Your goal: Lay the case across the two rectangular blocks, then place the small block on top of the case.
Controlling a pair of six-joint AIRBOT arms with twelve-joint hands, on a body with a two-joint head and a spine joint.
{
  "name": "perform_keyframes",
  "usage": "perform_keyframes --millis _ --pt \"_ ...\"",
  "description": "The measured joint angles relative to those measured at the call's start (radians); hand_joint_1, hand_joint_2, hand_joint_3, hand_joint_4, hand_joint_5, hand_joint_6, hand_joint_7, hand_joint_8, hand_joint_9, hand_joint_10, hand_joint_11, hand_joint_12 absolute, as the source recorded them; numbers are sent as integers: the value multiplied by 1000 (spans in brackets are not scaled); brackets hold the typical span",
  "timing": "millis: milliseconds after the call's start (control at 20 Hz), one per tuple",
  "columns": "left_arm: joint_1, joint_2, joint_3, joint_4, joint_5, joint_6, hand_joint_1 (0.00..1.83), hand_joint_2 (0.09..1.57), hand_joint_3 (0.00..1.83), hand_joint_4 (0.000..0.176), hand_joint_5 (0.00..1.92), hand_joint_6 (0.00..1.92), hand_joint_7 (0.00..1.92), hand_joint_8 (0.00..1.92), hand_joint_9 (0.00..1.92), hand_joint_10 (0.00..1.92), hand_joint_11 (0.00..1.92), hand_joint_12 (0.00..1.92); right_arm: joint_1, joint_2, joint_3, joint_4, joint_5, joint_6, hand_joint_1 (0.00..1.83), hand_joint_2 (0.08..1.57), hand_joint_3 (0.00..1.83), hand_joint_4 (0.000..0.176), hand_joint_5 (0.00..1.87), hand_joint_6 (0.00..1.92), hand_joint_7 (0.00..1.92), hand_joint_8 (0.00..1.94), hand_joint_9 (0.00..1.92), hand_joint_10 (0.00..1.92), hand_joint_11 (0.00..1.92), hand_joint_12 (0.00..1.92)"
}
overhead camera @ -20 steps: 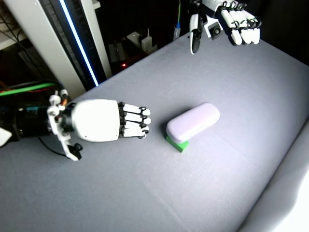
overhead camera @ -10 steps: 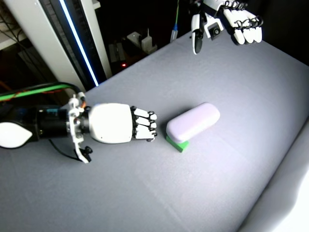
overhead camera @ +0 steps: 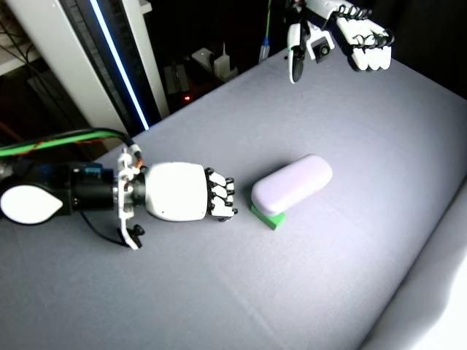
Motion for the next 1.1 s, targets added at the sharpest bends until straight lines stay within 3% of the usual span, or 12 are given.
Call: perform_keyframes --millis 100,250,350,400,450,500,650,800,850,950,1000,1100 --pt "0 0 0 1 0 -2 905 920 0 0 296 1 302 3 305 14 0 965 4 -2 2 4 -1 0 1253 976 0 0 873 5 930 58 791 700 561 1277" --pt "0 -1 0 -2 0 -3 917 922 0 0 296 1 296 0 309 11 0 979 4 -8 6 3 -4 0 1229 982 0 0 904 5 959 134 686 1024 503 1418" --pt "0 -1 0 -1 0 -3 899 925 1 0 294 0 301 0 318 7 0 980 4 -11 9 5 -3 1 1185 986 0 0 941 5 815 597 678 1122 521 1482" --pt "0 -3 0 -1 -1 -4 907 930 2 0 289 0 298 0 318 7 0 974 5 -12 9 7 -3 1 1174 1056 8 0 1021 689 811 701 728 1073 547 1493" --pt "0 -7 0 -4 -1 -4 912 927 1 0 294 1 298 0 316 4 0 954 5 -14 9 5 -5 0 1221 1114 5 0 901 945 974 1019 803 1094 632 1516" --pt "1 -7 0 -3 2 -6 891 926 0 0 300 2 306 2 327 7 0 989 5 -16 9 3 -8 2 1226 1133 2 0 860 1041 1002 1086 834 1136 671 1581" --pt "2 -7 0 -4 0 -11 894 930 1 0 302 0 314 3 348 11 0 1036 5 -17 9 2 -13 1 1232 1118 0 0 879 1108 1070 942 899 1108 640 1567" --pt "8 -7 0 -7 -2 -11 874 926 0 0 298 1 305 1 320 3 0 962 5 -17 10 4 -11 1 1240 1110 0 0 874 1115 1115 854 990 894 688 1411" --pt "11 -7 0 -10 0 -14 865 925 0 0 297 1 305 1 320 4 0 953 7 -17 11 4 -11 2 1238 1112 1 0 867 1121 1107 874 1007 931 715 1470" --pt "11 -8 0 -12 -1 -14 868 919 0 0 305 1 313 2 331 5 0 959 7 -17 11 4 -11 2 1246 1101 0 0 903 1072 1105 935 1030 1273 836 1601" --pt "11 -8 0 -12 -2 -16 862 915 0 0 310 3 316 2 335 6 0 956 10 -17 11 3 -13 2 1253 1084 0 0 925 1075 1166 777 1046 1132 846 1491" --pt "15 -11 0 -15 -4 -18 880 913 0 0 315 2 320 1 313 1 0 886 18 -11 8 3 -11 3 1277 1063 0 0 986 868 1196 816 1108 1070 928 1494"
